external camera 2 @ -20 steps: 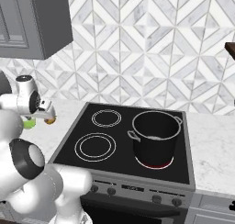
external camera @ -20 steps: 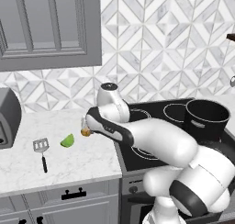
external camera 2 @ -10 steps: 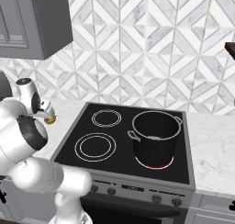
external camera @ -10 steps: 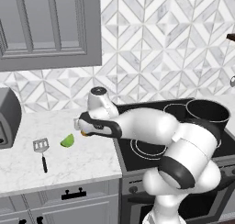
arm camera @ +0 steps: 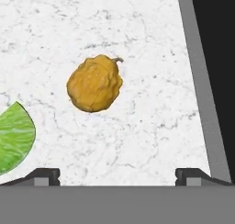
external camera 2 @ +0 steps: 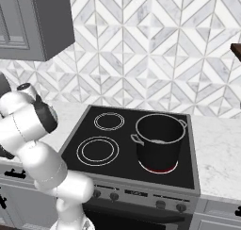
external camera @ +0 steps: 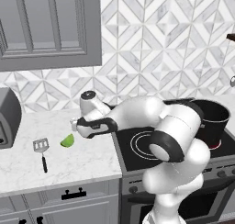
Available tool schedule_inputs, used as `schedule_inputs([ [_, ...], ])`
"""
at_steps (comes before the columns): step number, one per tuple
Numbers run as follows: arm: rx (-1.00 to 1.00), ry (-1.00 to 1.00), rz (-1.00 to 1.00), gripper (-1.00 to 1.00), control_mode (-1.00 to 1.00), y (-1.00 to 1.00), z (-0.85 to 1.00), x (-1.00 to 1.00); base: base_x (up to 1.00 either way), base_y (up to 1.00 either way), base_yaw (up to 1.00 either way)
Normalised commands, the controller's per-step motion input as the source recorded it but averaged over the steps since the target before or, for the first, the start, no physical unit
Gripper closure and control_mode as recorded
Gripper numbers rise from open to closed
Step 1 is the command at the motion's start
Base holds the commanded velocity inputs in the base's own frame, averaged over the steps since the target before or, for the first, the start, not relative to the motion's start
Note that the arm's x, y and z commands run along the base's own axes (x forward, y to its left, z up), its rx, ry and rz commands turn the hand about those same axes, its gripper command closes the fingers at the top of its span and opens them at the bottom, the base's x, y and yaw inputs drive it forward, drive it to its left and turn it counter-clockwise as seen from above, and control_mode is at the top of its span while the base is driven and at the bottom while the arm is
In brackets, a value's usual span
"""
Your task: Put the lemon wedge and squash in the pot. Retrieve the spatula and lightly stir the vegetables in the pot.
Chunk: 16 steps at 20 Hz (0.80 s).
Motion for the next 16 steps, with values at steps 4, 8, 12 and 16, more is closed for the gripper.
schedule_inputs([
  [4, -0.02, -0.01, -0.06, -1.00, -1.00, 0.12, -0.15, 0.28, 0.00, 0.00, 0.00],
  [8, 0.00, 0.00, -0.05, -1.00, -1.00, 0.00, -0.11, 0.26, 0.00, 0.00, 0.00],
  [12, 0.00, 0.00, -0.05, -1.00, -1.00, 0.00, -0.28, 0.33, 0.00, 0.00, 0.00],
  [16, 0.00, 0.00, -0.03, -1.00, -1.00, 0.06, -0.32, 0.31, 0.00, 0.00, 0.00],
])
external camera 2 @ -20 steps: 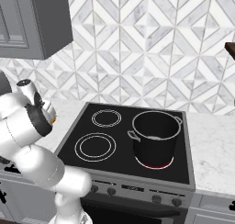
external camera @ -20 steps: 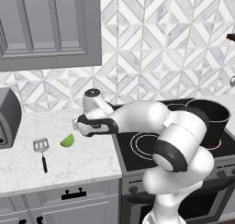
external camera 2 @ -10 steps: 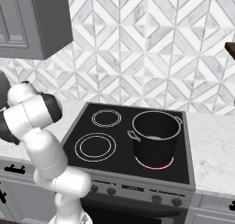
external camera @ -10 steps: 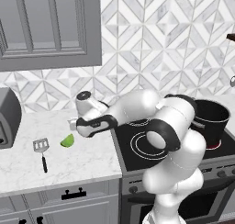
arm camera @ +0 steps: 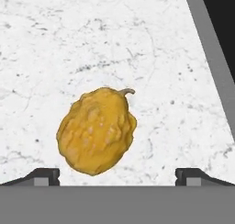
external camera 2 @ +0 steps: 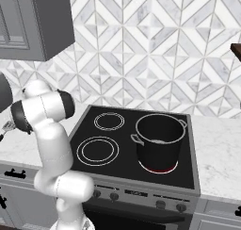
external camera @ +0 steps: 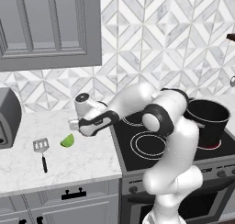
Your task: Put the lemon wedge and squash in the pot. Retrieve the spatula and lightly stir the vegetables in the pot.
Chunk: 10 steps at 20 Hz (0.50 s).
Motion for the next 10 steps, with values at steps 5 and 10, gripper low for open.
schedule_inputs([
  [5, 0.00, -0.02, -0.02, -1.00, -1.00, 0.19, -0.26, 0.33, 0.00, 0.00, 0.00],
  [10, 0.00, -0.01, -0.05, -1.00, -1.00, 0.04, -0.23, 0.37, 0.00, 0.00, 0.00],
])
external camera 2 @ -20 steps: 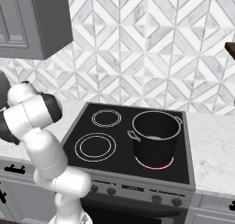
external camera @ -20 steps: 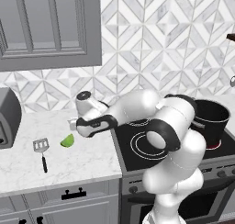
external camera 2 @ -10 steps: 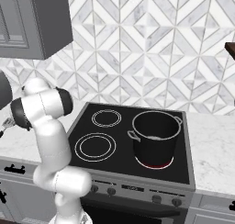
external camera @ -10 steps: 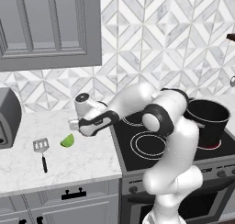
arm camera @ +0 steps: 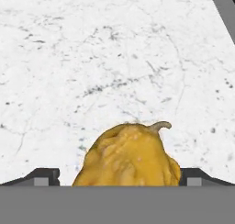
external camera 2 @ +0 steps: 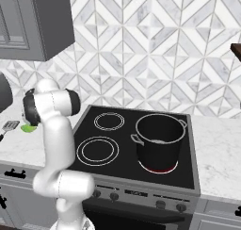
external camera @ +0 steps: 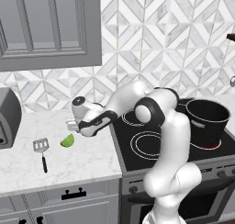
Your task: Put the lemon wedge and squash in the pot. Retrieve the spatula and lightly stir the vegetables in the pot.
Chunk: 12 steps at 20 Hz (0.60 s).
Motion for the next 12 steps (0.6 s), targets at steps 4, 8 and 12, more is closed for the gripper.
schedule_inputs([
  [4, 0.00, 0.00, -0.12, -1.00, -1.00, 0.00, -0.43, 0.08, 0.00, 0.00, 0.00],
  [8, 0.00, -0.01, -0.09, 1.00, -1.00, 0.00, -0.18, -0.01, 0.00, 0.00, 0.00],
  [12, 0.01, -0.14, -0.04, 1.00, -1.00, -0.45, 0.34, -0.51, 0.00, 0.00, 0.00],
])
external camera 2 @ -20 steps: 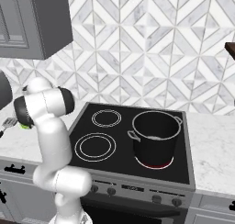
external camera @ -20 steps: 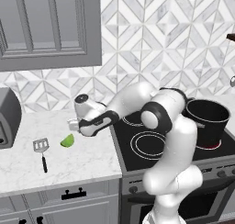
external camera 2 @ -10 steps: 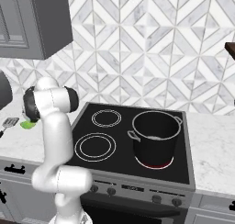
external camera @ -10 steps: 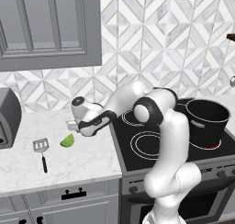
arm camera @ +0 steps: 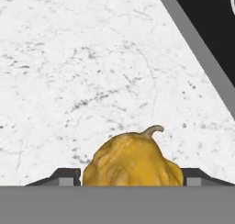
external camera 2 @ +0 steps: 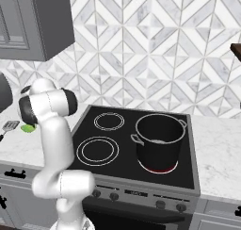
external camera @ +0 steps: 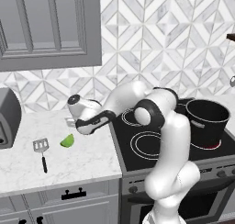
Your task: Put the lemon wedge and squash in the pot. Retrieve the spatula and lightly stir the vegetables in the pot.
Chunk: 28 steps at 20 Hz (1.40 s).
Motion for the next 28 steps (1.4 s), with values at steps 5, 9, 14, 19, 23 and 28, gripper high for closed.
schedule_inputs([
  [5, 0.05, -0.12, 0.00, 1.00, -1.00, -0.98, 0.59, -0.84, 0.00, 0.00, 0.00],
  [9, 0.08, -0.02, 0.00, 1.00, -1.00, -1.00, 0.48, -0.96, 0.00, 0.00, 0.00],
  [14, 0.11, 0.00, 0.00, 1.00, -1.00, -1.00, 0.68, -0.80, 0.00, 0.00, 0.00],
  [19, 0.09, 0.03, -0.03, 1.00, -1.00, -1.00, 0.81, -0.23, 0.00, 0.00, 0.00],
  [23, 0.00, 0.13, -0.14, 1.00, -1.00, -1.00, 0.75, 0.00, 0.00, 0.00, 0.00],
  [28, 0.00, 0.18, -0.16, 1.00, -1.00, -1.00, 0.70, 0.13, 0.00, 0.00, 0.00],
])
